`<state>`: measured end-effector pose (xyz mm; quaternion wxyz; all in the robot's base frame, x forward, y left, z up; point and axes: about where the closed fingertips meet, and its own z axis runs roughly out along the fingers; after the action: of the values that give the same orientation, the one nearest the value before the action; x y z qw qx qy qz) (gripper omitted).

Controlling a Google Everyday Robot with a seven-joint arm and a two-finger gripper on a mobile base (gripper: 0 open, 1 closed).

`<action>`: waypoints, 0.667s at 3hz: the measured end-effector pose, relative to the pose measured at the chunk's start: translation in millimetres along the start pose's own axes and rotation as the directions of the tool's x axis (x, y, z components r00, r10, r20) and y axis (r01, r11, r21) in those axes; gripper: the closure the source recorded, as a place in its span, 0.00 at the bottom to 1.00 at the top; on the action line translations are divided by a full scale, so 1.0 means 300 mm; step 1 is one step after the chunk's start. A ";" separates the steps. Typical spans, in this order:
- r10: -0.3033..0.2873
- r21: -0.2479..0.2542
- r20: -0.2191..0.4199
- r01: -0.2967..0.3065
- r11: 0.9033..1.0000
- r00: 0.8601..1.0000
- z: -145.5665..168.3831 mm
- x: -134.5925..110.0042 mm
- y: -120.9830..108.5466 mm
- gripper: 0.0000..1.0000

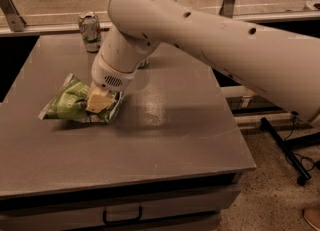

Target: Pick green jalapeno chip bag

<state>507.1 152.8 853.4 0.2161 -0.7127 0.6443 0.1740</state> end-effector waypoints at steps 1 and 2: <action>-0.051 0.017 0.070 0.050 0.999 0.996 -0.129 -0.060 0.025 1.00; -0.129 0.040 0.181 0.124 0.992 0.975 -0.326 -0.158 0.062 1.00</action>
Offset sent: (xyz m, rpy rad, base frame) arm -0.0353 -0.0238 0.1451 0.2544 -0.1319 0.1306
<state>480.5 139.2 959.5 0.2951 -0.7300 0.5775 0.2158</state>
